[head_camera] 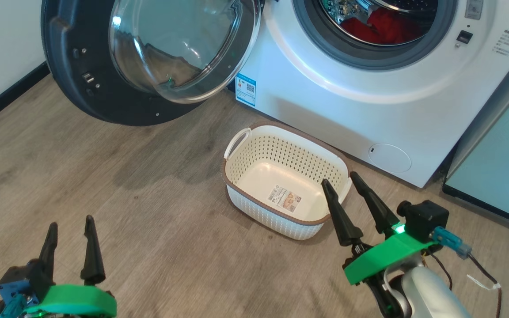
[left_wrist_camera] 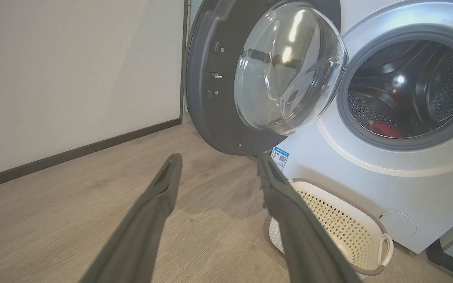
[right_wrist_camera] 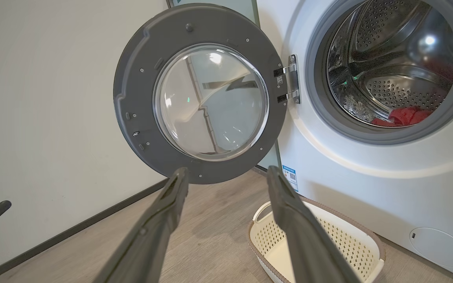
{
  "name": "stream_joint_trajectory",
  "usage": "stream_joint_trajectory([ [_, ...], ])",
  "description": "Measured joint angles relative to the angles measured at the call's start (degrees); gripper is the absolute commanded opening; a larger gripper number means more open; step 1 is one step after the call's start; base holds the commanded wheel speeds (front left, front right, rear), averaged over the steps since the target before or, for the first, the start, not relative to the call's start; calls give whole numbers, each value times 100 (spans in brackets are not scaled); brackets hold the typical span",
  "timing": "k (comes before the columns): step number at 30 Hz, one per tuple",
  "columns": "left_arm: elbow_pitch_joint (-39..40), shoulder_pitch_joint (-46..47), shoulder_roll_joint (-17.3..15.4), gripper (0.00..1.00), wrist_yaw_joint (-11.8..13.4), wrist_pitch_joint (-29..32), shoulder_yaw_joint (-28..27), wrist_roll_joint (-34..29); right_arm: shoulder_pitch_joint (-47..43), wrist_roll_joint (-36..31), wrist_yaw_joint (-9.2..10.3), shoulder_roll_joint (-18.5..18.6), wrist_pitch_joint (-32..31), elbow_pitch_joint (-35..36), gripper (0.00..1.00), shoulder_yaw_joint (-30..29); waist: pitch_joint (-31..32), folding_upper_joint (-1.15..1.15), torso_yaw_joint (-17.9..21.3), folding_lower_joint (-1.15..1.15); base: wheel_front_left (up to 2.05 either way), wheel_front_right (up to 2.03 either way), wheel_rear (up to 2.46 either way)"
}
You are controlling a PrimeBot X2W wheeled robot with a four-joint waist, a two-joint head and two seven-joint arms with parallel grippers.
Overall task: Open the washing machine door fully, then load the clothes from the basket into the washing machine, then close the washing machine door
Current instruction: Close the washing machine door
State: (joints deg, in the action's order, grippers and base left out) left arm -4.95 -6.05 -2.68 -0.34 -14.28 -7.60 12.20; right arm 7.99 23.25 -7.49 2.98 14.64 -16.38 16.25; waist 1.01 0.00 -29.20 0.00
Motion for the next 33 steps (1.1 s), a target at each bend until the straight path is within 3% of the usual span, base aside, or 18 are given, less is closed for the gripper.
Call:
stream_joint_trajectory([
  [29,32,0,0,100,1,0,34,-16,-15,-10,0,0,0,64,100,-130,-27,0,-17,0,0,0,0],
  [30,40,0,0,94,1,0,41,-18,-24,-10,0,0,0,70,100,-145,-35,0,-23,0,0,0,0],
  [31,84,0,0,58,1,0,58,-16,-53,-30,0,0,0,70,100,-167,-52,0,-34,0,0,0,0],
  [32,113,0,0,0,0,0,71,-10,-56,-60,0,0,0,74,100,-176,-68,0,-37,0,0,0,0],
  [33,148,0,0,0,0,0,91,15,-56,-65,0,0,0,90,100,-188,-97,0,-40,0,0,0,0],
])
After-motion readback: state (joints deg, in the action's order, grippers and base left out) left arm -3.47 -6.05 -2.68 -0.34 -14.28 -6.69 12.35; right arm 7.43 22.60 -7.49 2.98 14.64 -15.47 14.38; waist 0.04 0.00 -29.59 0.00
